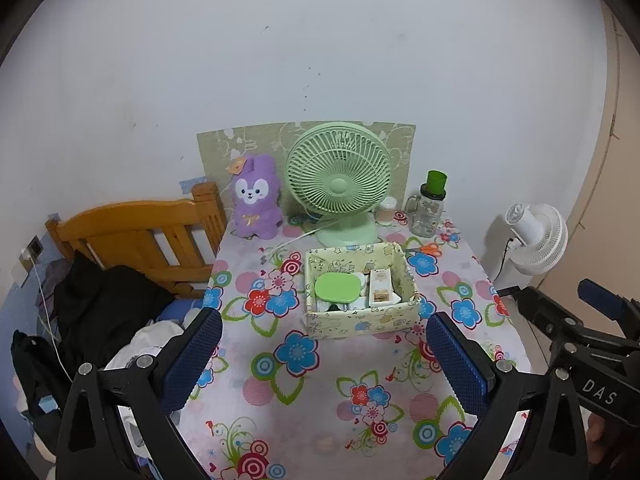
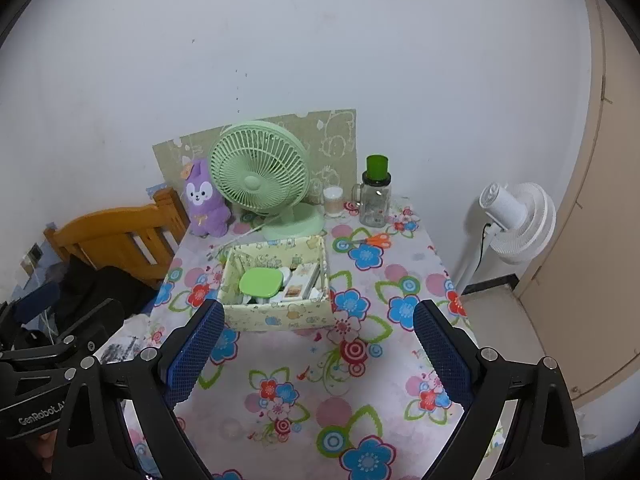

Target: Organize rigid objects

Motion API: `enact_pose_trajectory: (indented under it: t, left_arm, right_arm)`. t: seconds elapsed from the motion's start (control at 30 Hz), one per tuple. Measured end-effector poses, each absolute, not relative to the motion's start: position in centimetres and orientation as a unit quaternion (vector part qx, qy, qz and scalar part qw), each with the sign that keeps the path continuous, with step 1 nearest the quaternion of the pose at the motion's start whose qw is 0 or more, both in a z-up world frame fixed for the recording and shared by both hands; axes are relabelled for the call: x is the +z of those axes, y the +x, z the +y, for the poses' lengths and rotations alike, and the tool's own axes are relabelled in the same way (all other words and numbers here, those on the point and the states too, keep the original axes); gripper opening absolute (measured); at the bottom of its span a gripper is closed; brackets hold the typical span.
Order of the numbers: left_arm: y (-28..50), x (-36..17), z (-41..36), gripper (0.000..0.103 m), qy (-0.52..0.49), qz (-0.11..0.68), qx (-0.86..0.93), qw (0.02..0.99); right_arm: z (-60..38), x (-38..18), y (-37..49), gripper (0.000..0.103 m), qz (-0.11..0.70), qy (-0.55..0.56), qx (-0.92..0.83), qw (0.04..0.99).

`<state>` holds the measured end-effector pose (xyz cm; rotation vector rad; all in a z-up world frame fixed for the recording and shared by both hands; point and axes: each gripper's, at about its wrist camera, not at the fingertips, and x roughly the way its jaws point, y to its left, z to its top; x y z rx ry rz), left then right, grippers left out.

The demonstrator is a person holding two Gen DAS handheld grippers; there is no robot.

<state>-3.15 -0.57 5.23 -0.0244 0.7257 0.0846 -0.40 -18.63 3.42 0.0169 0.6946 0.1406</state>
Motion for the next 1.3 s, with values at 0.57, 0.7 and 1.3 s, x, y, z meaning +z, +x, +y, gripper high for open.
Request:
enact_pose_trajectory:
  t: [0.57,0.7,1.3]
  left_arm:
    - [-2.7,5.0,0.2,0.103,-0.017,0.359,0.039,0.932]
    - [-2.6,4.9,0.1,0.103,-0.014,0.360,0.039,0.932]
    - [-1.8,3.8,-0.3,0.103,-0.013,0.378,0.031,0.925]
  right_arm:
    - [-17.6,3.7,-0.5,0.097,0.329,-0.004,0.069,0.942]
    - [-17.6,3.8,-0.5,0.097,0.326,-0.006,0.065,0.943]
    - [-17.6,2.6,0.4,0.097,0.349,-0.005,0.054,0.936]
